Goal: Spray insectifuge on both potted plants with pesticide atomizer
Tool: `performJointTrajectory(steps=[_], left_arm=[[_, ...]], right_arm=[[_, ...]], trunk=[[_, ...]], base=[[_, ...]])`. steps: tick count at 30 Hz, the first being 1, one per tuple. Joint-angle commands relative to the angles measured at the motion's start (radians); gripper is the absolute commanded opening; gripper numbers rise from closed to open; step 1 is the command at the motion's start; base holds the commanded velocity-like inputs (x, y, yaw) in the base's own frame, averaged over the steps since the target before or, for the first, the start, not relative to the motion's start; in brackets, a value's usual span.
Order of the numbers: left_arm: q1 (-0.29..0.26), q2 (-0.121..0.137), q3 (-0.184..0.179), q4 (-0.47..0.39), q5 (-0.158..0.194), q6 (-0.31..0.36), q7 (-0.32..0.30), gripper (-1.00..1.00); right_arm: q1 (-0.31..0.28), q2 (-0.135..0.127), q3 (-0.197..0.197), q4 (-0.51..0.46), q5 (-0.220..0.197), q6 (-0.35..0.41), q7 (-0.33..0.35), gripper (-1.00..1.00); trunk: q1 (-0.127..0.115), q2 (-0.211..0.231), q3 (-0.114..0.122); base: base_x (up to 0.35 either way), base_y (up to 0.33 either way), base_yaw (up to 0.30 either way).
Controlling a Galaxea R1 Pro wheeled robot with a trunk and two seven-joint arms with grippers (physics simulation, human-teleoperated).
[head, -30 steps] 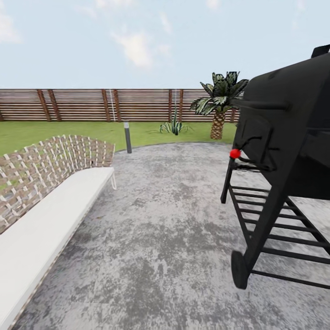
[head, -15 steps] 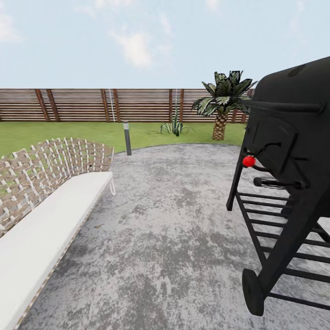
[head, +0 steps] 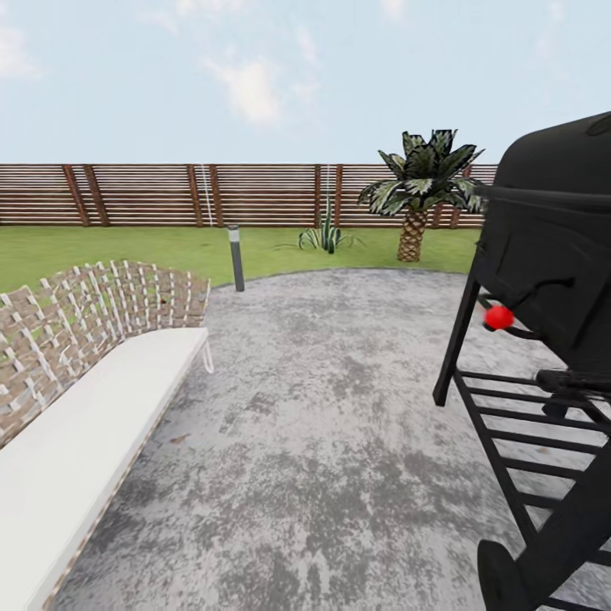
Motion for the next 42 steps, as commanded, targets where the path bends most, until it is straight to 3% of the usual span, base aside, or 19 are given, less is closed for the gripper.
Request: performJointTrajectory(steps=[1,42], left_arm=[[-0.001,0.0,0.001,0.001,0.001,-0.003,0.0,1.0],[-0.002,0.0,0.001,0.002,0.001,-0.005,-0.001,1.0]], right_arm=[[0.0,0.0,0.0,0.001,0.0,-0.003,0.0,1.0],[0.0,0.0,0.0,0.001,0.0,-0.003,-0.001,1.0]], trunk=[[0.0,0.0,-0.001],[0.0,0.0,-0.001]], base=[[0.337,0.112,0.0],[0.336,0.042,0.0]])
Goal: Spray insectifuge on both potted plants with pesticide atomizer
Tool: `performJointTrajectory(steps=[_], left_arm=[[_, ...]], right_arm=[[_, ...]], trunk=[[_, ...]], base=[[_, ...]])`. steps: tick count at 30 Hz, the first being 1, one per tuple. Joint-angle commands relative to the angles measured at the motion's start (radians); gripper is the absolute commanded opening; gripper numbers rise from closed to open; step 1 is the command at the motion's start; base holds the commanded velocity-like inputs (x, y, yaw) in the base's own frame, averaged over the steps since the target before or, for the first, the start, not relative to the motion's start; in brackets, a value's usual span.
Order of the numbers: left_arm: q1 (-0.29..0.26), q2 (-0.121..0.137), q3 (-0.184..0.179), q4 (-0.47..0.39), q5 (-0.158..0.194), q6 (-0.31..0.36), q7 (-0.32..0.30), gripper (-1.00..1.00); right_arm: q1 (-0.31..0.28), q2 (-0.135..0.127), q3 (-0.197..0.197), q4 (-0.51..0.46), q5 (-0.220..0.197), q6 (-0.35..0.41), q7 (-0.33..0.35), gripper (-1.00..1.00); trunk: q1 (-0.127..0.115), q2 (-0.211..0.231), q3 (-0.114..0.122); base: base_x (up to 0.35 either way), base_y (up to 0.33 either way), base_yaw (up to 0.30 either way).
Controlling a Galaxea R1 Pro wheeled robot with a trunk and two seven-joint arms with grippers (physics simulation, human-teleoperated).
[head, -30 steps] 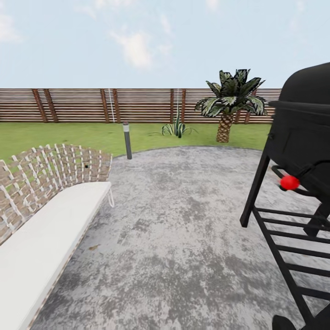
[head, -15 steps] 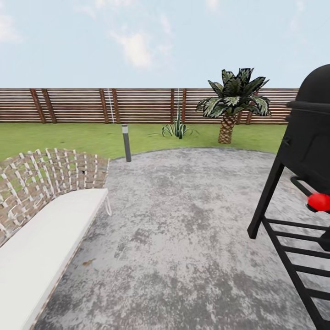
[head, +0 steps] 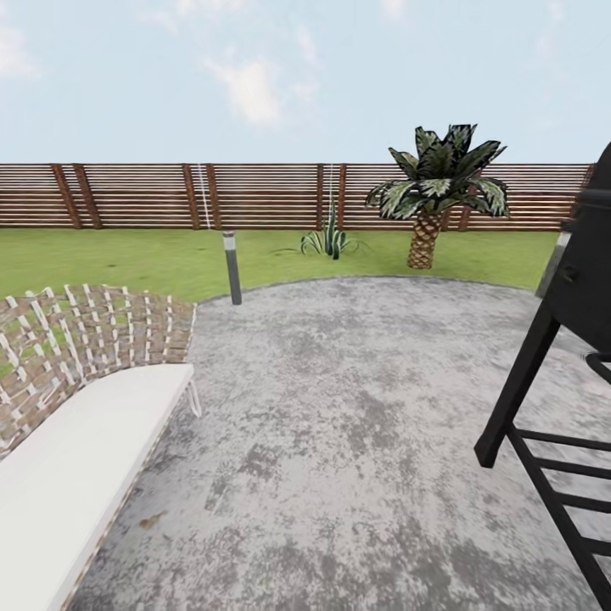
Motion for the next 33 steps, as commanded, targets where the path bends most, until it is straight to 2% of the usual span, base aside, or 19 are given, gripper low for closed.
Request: performJointTrajectory(steps=[1,9,22,33], left_arm=[[-0.001,0.0,0.001,0.001,0.001,-0.003,0.0,1.0],[-0.001,0.0,0.001,0.001,0.001,-0.002,0.001,1.0],[-0.001,0.0,0.001,0.001,0.001,-0.002,0.001,1.0],[-0.001,0.0,0.001,0.001,0.001,-0.002,0.006,1.0]], right_arm=[[-0.001,0.0,0.0,0.001,0.0,-0.003,0.0,1.0],[-0.001,0.0,0.0,0.001,0.0,-0.003,0.0,1.0],[0.0,0.0,0.0,0.0,0.0,-0.003,-0.001,1.0],[0.0,-0.003,0.0,0.001,0.001,-0.001,-0.001,1.0]], trunk=[[0.0,0.0,-0.001],[0.0,0.0,-0.001],[0.0,0.0,-0.001],[0.0,0.0,-0.001]], base=[[0.337,0.019,0.0],[0.337,0.004,-0.047],[0.337,0.0,-0.26],[0.337,0.0,-0.029]])
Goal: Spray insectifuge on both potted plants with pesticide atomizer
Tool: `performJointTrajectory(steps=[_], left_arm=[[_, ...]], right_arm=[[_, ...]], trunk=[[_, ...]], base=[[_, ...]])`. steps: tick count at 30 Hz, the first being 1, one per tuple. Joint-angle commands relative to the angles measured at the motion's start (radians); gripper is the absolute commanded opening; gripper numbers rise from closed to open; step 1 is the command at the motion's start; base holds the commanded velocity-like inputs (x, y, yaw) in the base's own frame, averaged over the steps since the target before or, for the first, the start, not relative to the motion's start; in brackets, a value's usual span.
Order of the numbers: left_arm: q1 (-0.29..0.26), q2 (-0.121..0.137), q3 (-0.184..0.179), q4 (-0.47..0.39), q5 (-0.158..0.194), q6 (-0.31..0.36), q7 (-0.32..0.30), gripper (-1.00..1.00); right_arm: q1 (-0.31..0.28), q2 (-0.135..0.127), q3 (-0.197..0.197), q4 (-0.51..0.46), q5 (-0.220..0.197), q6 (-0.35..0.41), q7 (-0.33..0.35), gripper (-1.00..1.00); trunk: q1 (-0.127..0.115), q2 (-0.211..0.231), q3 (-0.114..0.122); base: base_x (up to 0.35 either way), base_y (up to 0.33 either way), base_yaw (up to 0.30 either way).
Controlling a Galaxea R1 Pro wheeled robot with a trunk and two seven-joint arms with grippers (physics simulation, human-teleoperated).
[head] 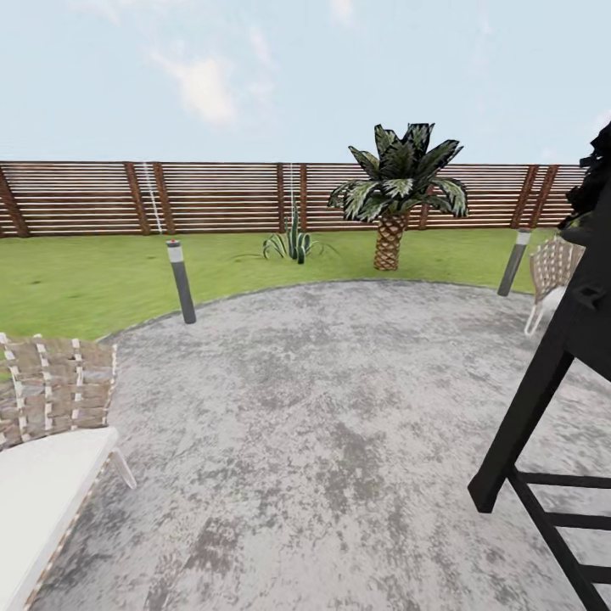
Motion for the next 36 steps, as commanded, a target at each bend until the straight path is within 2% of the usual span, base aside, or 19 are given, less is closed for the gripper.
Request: performJointTrajectory(steps=[1,36], left_arm=[[-0.001,0.0,0.001,0.001,0.001,-0.003,0.001,1.0],[-0.001,0.0,0.002,0.001,0.003,-0.003,0.002,1.0]], right_arm=[[-0.001,-0.002,0.0,0.001,0.001,-0.003,0.0,1.0],[-0.001,-0.006,-0.001,0.001,-0.002,-0.006,0.0,1.0]], trunk=[[0.0,0.0,-0.001],[0.0,0.0,-0.001]], base=[[0.337,0.0,-0.001],[0.337,0.0,0.0]])
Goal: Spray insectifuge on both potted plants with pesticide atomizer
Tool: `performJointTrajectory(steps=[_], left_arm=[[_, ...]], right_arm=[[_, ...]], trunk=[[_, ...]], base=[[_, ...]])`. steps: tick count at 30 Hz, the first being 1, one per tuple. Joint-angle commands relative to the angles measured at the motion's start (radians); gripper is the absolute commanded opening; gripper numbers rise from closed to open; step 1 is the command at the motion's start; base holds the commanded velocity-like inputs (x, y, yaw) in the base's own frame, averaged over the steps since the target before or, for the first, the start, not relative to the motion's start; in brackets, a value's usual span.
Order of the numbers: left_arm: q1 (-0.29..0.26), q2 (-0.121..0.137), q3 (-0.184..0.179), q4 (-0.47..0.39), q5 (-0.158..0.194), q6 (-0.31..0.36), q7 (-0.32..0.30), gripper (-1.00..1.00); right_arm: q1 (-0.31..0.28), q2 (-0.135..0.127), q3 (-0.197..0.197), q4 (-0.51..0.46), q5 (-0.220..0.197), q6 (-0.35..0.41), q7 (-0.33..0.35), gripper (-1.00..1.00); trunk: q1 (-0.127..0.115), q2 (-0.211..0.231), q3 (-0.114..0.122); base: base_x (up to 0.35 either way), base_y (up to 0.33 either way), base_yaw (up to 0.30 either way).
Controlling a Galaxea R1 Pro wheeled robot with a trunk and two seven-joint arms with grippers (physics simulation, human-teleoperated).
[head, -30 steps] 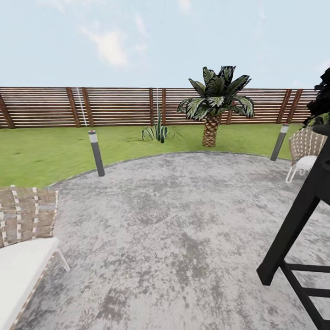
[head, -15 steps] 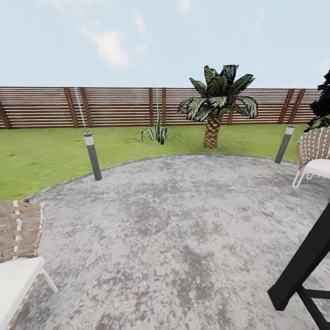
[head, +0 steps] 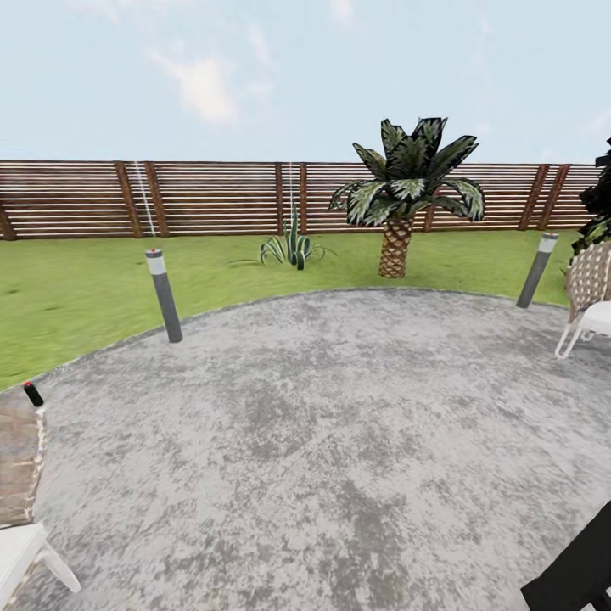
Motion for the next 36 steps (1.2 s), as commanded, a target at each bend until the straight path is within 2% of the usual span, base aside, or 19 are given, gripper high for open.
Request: performJointTrajectory(steps=[1,31,36], left_arm=[[-0.001,0.0,0.001,0.001,0.001,-0.003,0.0,1.0],[-0.001,0.001,0.001,0.001,0.001,-0.003,0.0,1.0],[-0.001,0.001,0.001,0.001,0.001,-0.003,0.0,1.0]], right_arm=[[0.0,0.0,0.0,0.001,0.0,-0.003,0.0,1.0],[0.0,0.001,0.002,-0.001,0.001,-0.003,0.002,1.0],[0.0,0.001,0.003,-0.001,0.0,-0.003,0.001,1.0]], trunk=[[0.0,0.0,-0.001],[0.0,0.0,-0.001],[0.0,0.0,-0.001]], base=[[0.337,0.0,0.0],[0.337,0.0,0.0],[0.337,0.0,0.143]])
